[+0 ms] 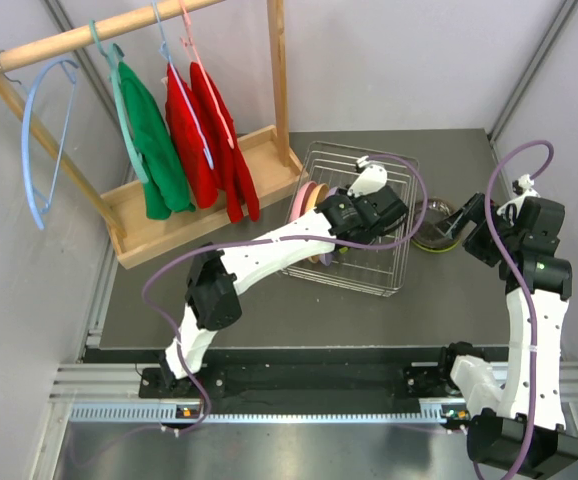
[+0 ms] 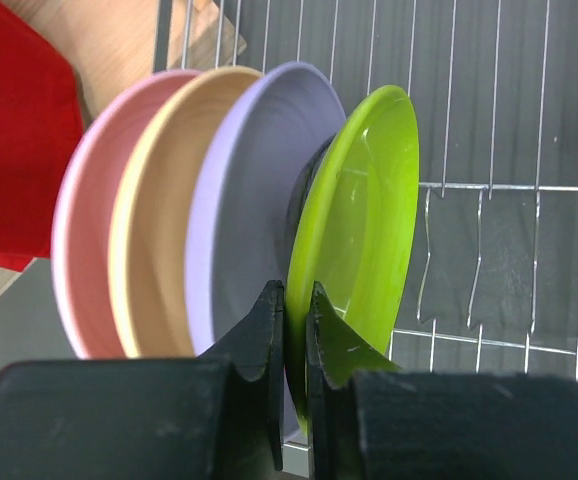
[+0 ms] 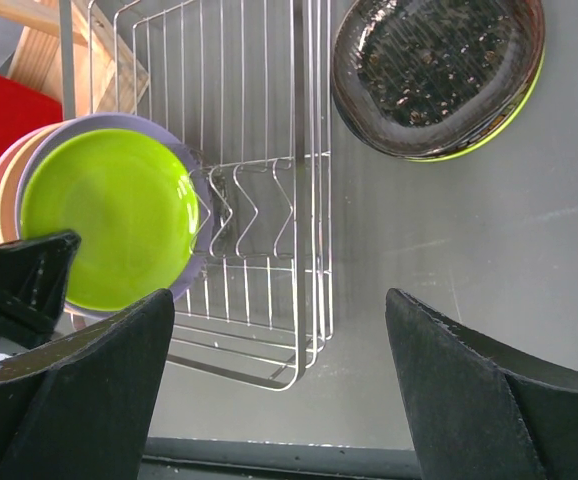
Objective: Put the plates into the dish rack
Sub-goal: Insert the plate into the dish rack, then pick up the plate at the center of the board.
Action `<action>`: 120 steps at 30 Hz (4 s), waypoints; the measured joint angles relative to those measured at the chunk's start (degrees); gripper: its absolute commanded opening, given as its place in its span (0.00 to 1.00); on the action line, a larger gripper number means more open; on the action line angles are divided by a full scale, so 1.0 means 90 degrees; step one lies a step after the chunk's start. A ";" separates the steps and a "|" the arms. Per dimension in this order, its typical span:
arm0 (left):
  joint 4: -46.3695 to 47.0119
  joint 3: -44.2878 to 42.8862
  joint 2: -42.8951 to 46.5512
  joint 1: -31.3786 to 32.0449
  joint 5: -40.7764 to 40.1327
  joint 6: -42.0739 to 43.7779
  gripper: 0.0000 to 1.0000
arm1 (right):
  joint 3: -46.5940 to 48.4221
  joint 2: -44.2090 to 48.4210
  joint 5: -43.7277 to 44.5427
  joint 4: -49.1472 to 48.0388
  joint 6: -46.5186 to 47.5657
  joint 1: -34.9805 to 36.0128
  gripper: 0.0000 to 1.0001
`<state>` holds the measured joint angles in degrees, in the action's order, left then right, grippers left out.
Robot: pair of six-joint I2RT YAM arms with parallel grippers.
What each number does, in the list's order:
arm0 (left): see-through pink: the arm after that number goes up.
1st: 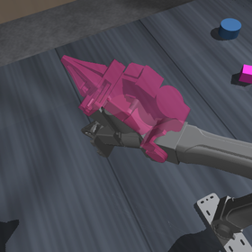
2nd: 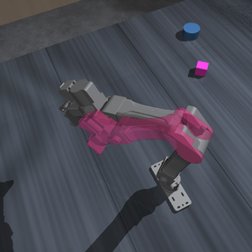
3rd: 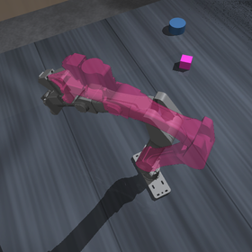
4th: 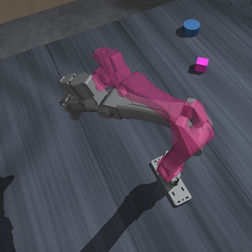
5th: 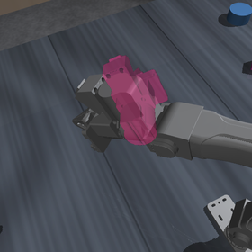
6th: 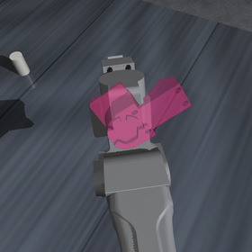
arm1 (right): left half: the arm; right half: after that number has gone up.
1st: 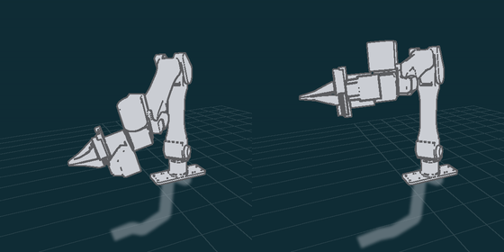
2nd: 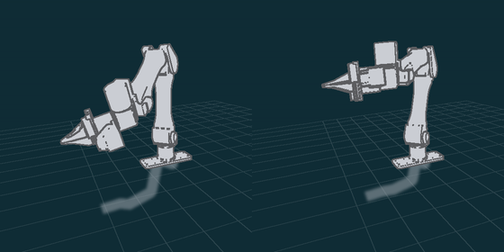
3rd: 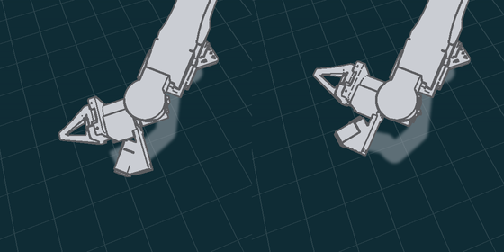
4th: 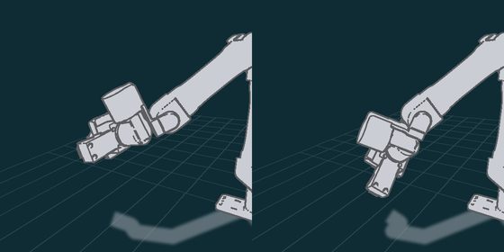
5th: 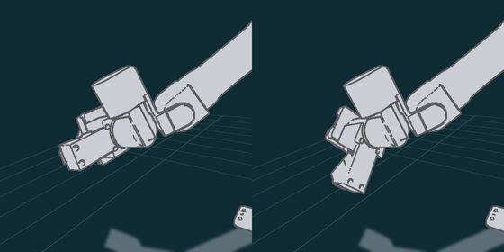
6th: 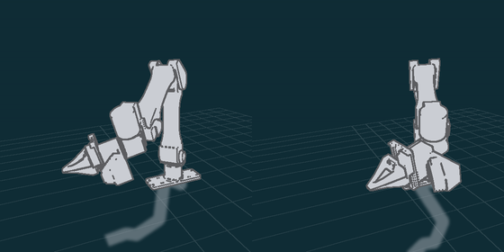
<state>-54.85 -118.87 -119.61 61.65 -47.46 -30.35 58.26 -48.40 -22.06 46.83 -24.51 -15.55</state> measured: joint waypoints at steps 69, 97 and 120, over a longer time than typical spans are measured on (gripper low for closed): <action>0.2722 0.4529 0.5180 -0.1792 0.5486 -0.0289 0.97 | 0.1489 -0.5901 0.0595 -0.1817 0.0736 -0.0741 0.57; 0.2749 0.4648 0.5195 -0.1834 0.5518 -0.0308 0.96 | 0.1440 -0.5564 0.1574 -0.1049 0.0874 -0.0578 0.00; 0.3138 0.4651 0.5192 -0.1841 0.5693 -0.0692 0.99 | 0.0619 -0.1858 0.0580 -0.0855 -0.0090 -0.0576 0.00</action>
<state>-26.61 -77.01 -72.88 45.08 3.77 -36.58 63.83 -65.12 -16.84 39.13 -25.32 -20.73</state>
